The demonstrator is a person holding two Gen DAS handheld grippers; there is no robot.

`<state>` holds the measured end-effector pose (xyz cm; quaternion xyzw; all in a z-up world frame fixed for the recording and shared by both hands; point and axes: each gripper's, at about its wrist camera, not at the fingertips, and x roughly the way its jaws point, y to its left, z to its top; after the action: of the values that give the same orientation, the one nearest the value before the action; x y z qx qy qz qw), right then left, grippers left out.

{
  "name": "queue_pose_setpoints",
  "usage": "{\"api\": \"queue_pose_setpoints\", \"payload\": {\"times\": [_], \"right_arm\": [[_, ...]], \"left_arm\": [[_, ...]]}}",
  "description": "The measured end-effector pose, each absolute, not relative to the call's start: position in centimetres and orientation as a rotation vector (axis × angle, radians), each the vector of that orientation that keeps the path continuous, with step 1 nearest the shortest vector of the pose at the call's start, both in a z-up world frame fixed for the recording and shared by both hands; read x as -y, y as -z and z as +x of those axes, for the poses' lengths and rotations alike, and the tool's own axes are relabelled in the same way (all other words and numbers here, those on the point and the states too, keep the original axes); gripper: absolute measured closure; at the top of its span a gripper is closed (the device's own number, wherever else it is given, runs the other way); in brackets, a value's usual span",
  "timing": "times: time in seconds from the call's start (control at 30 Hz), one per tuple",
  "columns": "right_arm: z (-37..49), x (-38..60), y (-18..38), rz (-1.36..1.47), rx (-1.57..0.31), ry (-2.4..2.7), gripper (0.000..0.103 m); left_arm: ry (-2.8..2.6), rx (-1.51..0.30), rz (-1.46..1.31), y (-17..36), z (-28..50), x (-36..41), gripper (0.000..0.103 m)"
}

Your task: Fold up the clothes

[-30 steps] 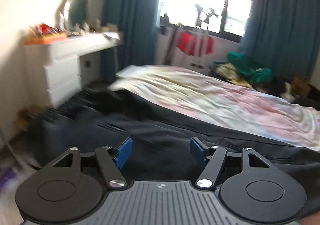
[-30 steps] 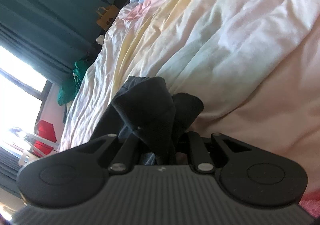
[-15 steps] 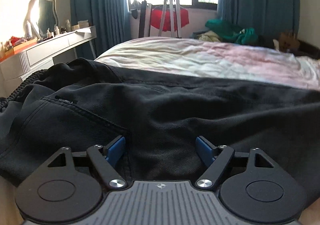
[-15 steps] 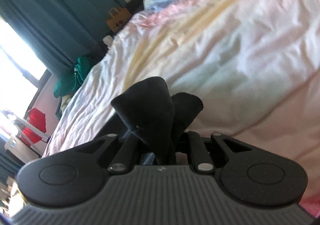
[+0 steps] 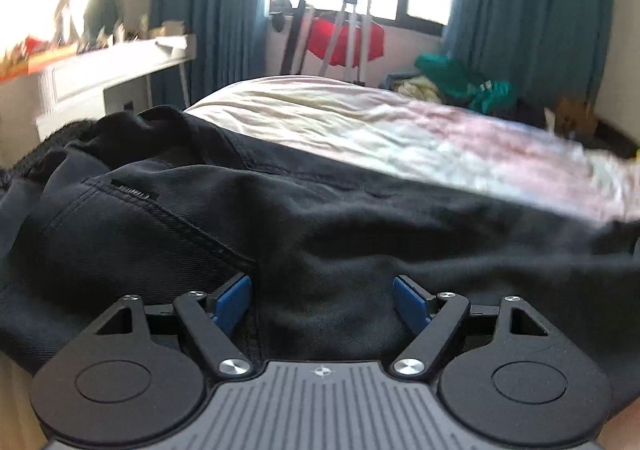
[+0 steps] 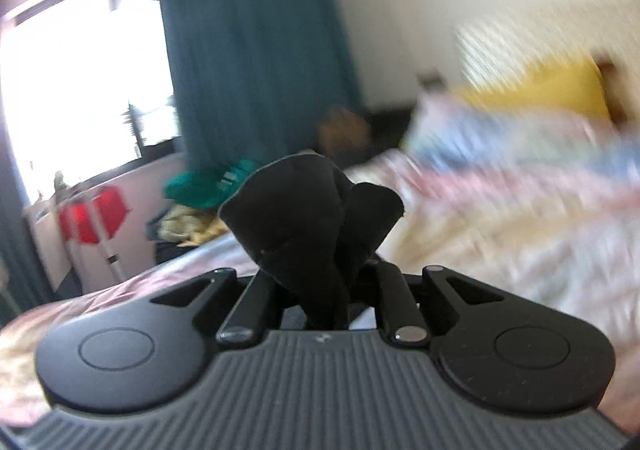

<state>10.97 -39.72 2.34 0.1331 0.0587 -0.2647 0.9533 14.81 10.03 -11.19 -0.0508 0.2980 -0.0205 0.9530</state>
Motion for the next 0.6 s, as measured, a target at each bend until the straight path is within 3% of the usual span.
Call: {"api": "queue_pose_setpoints", "payload": {"times": [0.23,0.5,0.6], "right_arm": [[12.9,23.4,-3.1,0.031,-0.079,0.242,0.091],[12.8,9.4,10.3,-0.267,-0.343,-0.032,0.091],[12.4,9.5,11.0,-0.272,-0.336,-0.03,0.091]], "left_arm": [[-0.035,-0.536,-0.293,9.2,14.1,-13.5,0.024],[-0.052,-0.458,-0.578,8.3,12.4,-18.7,0.025],[-0.055,-0.45,-0.595,8.1,12.4,-19.1,0.025]]}}
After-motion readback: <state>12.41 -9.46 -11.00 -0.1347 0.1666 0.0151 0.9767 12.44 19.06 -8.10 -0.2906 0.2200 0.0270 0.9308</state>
